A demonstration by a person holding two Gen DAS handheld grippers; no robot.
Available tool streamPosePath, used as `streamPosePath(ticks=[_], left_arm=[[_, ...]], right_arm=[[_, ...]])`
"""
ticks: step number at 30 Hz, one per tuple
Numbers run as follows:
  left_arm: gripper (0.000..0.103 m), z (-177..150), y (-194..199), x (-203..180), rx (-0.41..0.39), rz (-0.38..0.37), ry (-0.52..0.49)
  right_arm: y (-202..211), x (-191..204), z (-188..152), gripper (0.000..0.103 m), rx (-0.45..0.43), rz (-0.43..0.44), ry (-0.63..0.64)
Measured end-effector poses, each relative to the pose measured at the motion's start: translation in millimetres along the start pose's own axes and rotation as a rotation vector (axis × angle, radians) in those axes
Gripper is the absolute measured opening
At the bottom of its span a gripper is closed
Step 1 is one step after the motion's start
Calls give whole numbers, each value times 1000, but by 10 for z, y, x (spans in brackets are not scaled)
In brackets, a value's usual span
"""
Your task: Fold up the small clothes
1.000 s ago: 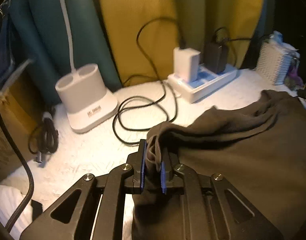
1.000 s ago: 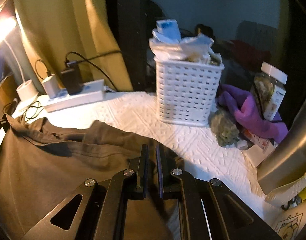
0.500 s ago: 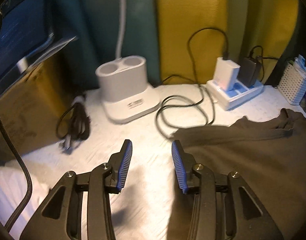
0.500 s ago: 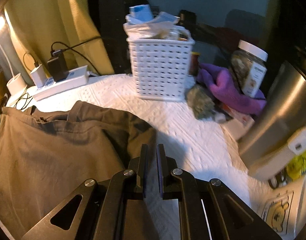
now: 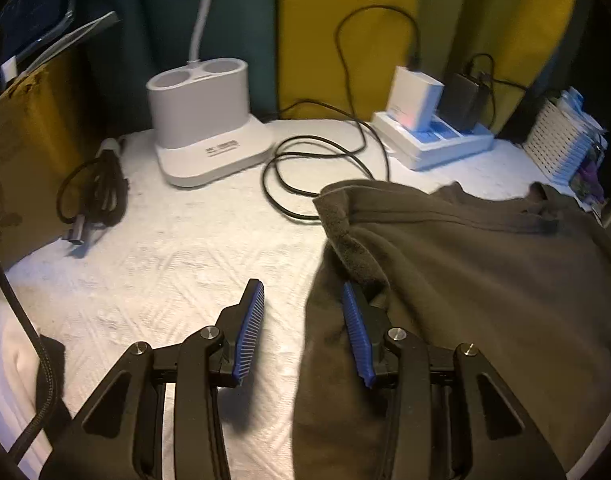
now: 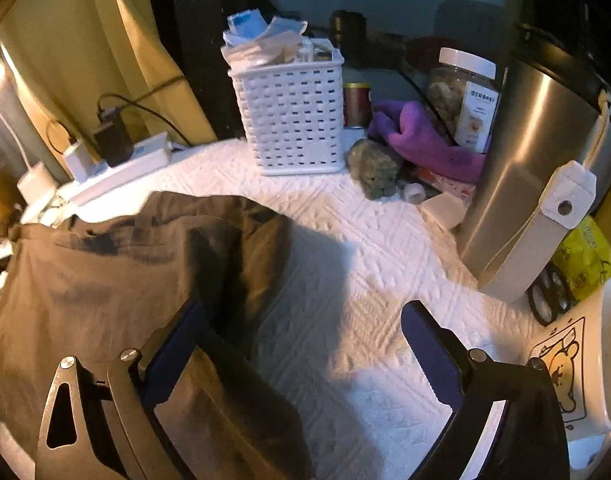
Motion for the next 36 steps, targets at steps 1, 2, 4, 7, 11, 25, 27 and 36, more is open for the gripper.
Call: streamPosePath(ticks=[1,2,4,7,11,25,27,36], left_arm=[[41,-17,-22,-32,7,1,-10],[41,-36,-39,-58,12,-5,-19],[41,-65,-49,-112,6,-4,-36],[38,-101,-56,-186,-13,-1,-72],[3,-138,-15,-209,-32,12,-95],[4,-307,505,0,-108,130,-25],[4,-350,576,-42,-114,116,-29],[4,-508,728,-317,-116,76,-84]], right_arm=[[14,4,-5,99,-13,-1,0],[12,0,-9,99,-19,-6,-3],[-11,-53,-18,99,-14,-8,-35],[-59,-73,-41,82,3,29,-57],[-76,42,-122,45,17,52,-40],[148,761,-286,44,41,114,150],[170,785,-274,45,41,85,152],[106,816,-59,62,-7,86,156]])
Point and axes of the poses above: each gripper's, at about its wrist camera, not at the fingertips, and y roughly against the way its jaws point, x to its left, z to its top, the point moved 2 cm from there along -y, roughly the way its jaws point, and after that the axes turned 8 degrees about -z, right-handed, at the moved point
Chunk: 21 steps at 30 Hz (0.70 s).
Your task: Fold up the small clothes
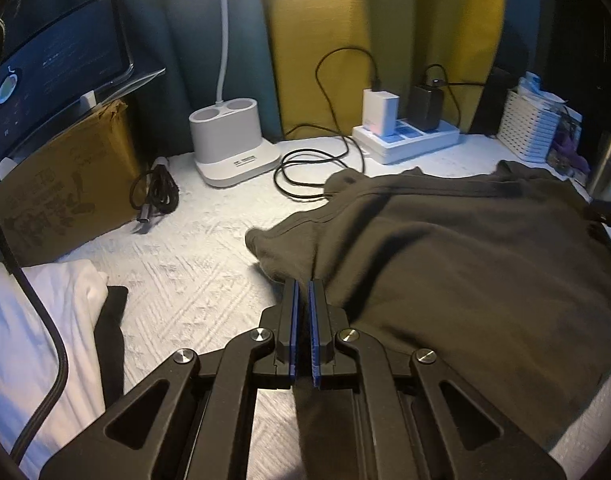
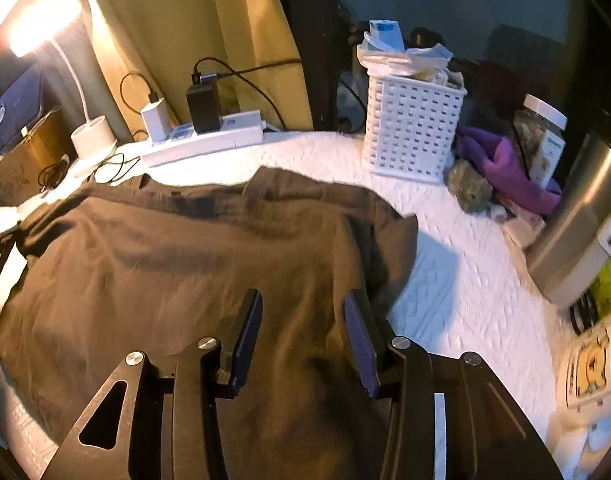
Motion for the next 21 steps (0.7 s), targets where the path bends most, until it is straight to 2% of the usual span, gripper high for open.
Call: streamPosePath(ticks=[1,2,5,10,14,16,18,21], left_arm=[[4,-4,20,-7,-3,-2,1],[4,-9,53,-12,-8,-6,2],[4,-27,143,2,-24,-6,5],[4,-73,178,79,-21,4,19],[4,-82,216,101,-31,5,20],[4,-79,234,108,-38,5,23],[4,-81,242,114,-39,4,26],[4,-106,239,111,-31,3,23]], right_arm=[[-64,-16,21,76,11,2,-9],[-128,-30,31,77,28,3,-23],[-259,52,35,77,89,92,-51],[-190,357,-44,77,105,143,16],[-63,516,-107,77,125,255,13],[51,553,-139,77,112,281,24],[198,487,-126,77,69,256,28],[425,161,3,77,-30,199,-26]])
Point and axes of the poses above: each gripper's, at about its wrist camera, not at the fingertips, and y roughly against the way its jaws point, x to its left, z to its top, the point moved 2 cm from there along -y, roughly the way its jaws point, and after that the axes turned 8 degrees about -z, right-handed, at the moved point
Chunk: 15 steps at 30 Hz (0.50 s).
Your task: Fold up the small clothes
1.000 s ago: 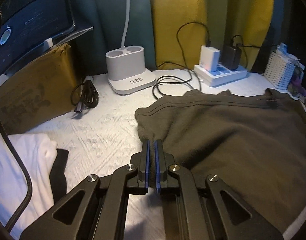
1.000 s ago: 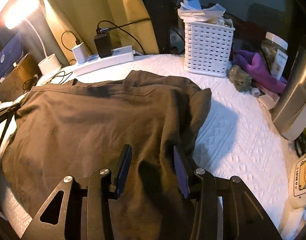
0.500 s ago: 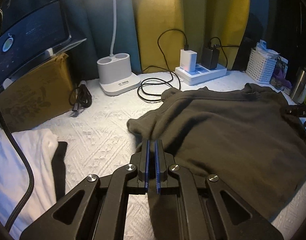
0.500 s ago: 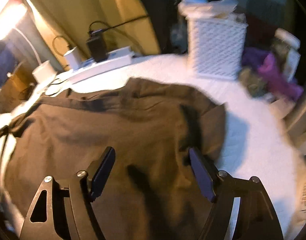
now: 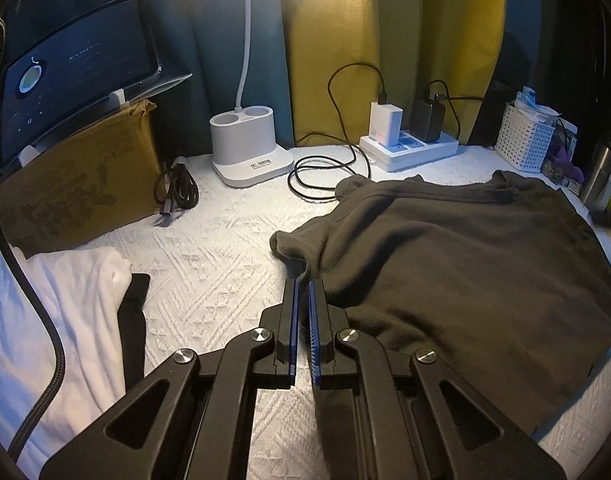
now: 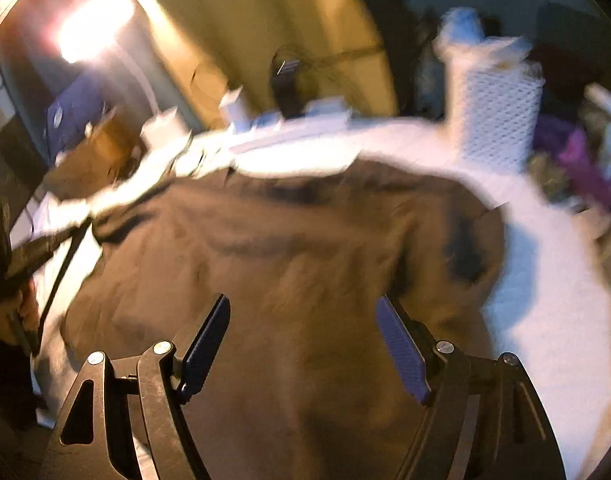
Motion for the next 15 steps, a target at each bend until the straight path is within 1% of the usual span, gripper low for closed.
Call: streamPosePath(ticks=[1,3,4,5,6,7,8,9,10,12,14,15], left_arm=[[4,-5,-6,-3,3,1,-3],[4,-13,-17,-10,9,3,-6],[4,-14,-20,-13,10,5,-6],[4,-11,-22,-17,10,6,-6],[4,-6,-27,-20,10,7,-4],[4,0,-33,-25,10,7,-3],[4,5,-41,-27,12,8,-4],[4,10,-51,-33,13,7,-5],[4,16,-64,-40,15,6,-7],[4,24,-99,-63,22,4,-14],[4,29,-131,-83,28,2,-21],[4,33,-148,-92,31,0,-23]], right_arm=[[81,-148,76,77,-40,-35,-21],[123,-360,184,77,-74,-89,-55],[101,-429,232,76,-80,-103,-57],[69,-490,267,72,-83,-121,-49],[10,-541,296,54,-76,-142,-37],[-77,-579,312,46,-55,-172,-24],[-153,-592,320,46,-39,-198,-7],[-221,-601,317,44,-26,-224,17],[-300,-582,310,37,-13,-249,50],[-442,-575,293,32,21,-285,99],[-562,-529,253,30,48,-310,134],[-604,-503,231,29,58,-307,144]])
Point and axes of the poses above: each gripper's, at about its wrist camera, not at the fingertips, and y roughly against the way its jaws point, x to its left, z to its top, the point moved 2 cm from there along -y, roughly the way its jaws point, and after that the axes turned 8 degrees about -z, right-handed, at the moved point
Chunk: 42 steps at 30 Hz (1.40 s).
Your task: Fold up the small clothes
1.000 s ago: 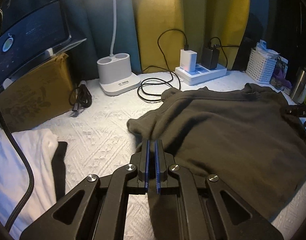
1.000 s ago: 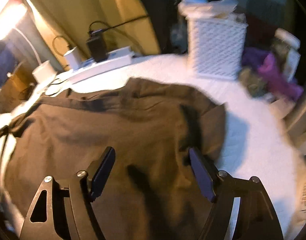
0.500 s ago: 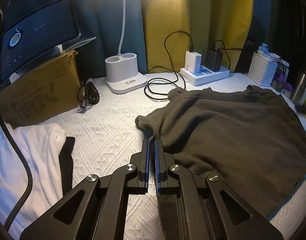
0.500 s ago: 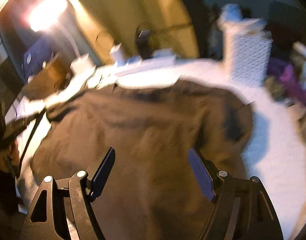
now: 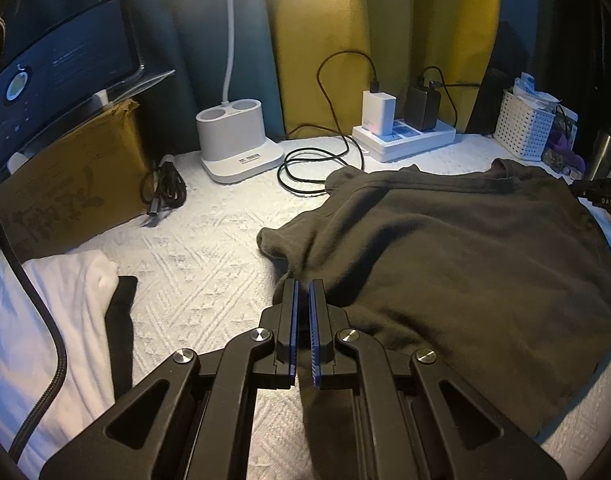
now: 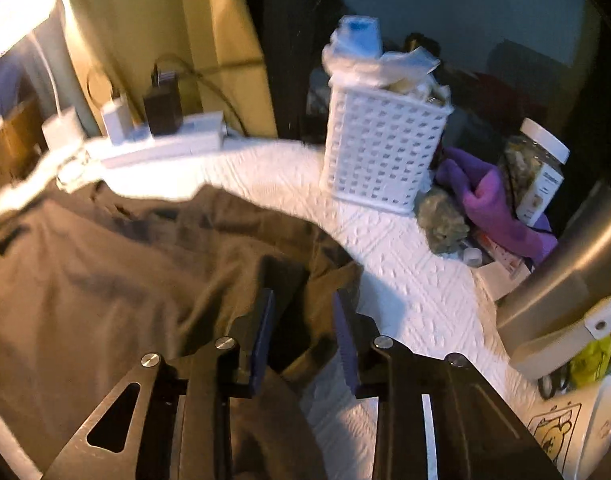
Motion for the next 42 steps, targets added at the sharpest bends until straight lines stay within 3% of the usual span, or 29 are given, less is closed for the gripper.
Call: streamPosePath(ticks=[8,12,18,19,20,24,30,36,39,42], left_arm=[[4,31,-106,-62,8,-22,-13],[4,15,-136,-76,12,-32,-21],[4,-13,-155,-35,15,-29,-11],[4,-13,-158,-28,16,-29,-10],[4,-14,-162,-31,17,-29,-10],[4,-9,-173,-48,18,-31,-17],[5,-3,-281,-78,39,-33,-32],[5,5,-345,-133,55,-37,-44],[7,17,-362,-129,61,-30,-47],[17,16,-415,-106,78,-18,-45]], right_arm=[[-102,316,-139,29,33,43,53],[-103,308,-139,29,44,51,9],[-96,303,-191,28,50,130,-71],[-77,328,-200,13,39,134,-66],[-56,370,-206,9,31,140,-57],[116,374,-143,4,-37,69,-54],[381,109,60,4,-126,-129,-37],[146,-37,153,4,-119,-318,59],[-228,-3,96,4,-56,-385,134],[-474,-38,-16,4,-6,-408,140]])
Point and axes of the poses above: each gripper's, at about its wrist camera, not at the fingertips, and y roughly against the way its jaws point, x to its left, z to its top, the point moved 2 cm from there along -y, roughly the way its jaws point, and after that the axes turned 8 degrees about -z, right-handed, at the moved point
